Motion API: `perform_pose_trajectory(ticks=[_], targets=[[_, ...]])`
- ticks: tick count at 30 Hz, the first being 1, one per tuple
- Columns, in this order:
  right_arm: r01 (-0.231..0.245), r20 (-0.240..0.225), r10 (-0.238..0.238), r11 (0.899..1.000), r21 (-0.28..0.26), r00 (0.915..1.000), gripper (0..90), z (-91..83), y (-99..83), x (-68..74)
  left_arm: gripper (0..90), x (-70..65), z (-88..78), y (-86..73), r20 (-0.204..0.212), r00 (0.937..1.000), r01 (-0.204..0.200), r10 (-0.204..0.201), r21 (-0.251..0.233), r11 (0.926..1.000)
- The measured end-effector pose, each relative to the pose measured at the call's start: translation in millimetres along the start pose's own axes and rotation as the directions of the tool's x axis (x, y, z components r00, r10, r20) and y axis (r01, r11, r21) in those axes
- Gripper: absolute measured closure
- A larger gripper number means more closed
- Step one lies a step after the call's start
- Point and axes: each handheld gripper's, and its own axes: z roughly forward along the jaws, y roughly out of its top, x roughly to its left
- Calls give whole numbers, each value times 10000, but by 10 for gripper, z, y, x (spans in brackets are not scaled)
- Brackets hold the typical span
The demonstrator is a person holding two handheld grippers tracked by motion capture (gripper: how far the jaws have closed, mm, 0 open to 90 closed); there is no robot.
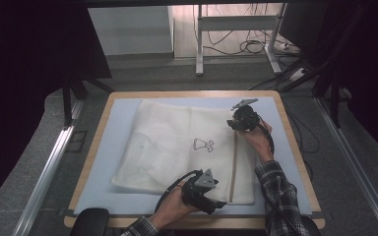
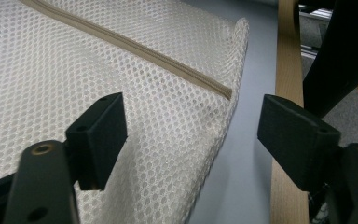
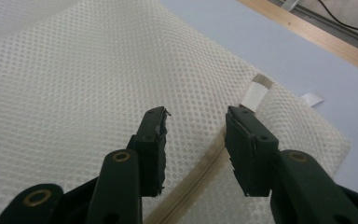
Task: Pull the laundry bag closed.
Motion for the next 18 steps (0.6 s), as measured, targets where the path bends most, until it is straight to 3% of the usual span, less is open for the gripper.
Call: perform_pose_trajectory(ticks=[4,8,12,18], targets=[[-137,-18,137,9999,-81,9999,519,-37,-14,-2,166,2,-38,0,-98,9999,92,-93,-41,9999],[-577,-242,573,9982,-169,9981,492,-90,-34,-21,166,21,-72,-1,73,9995,315,-314,-113,9994],[-699,-359,688,9971,-301,9970,438,-142,-41,-4,152,27,-80,-7,197,9988,454,-452,-102,9989],[-1017,13,1020,9925,-684,9948,402,-253,-45,4,125,15,-87,-35,265,9992,286,-291,181,9994]])
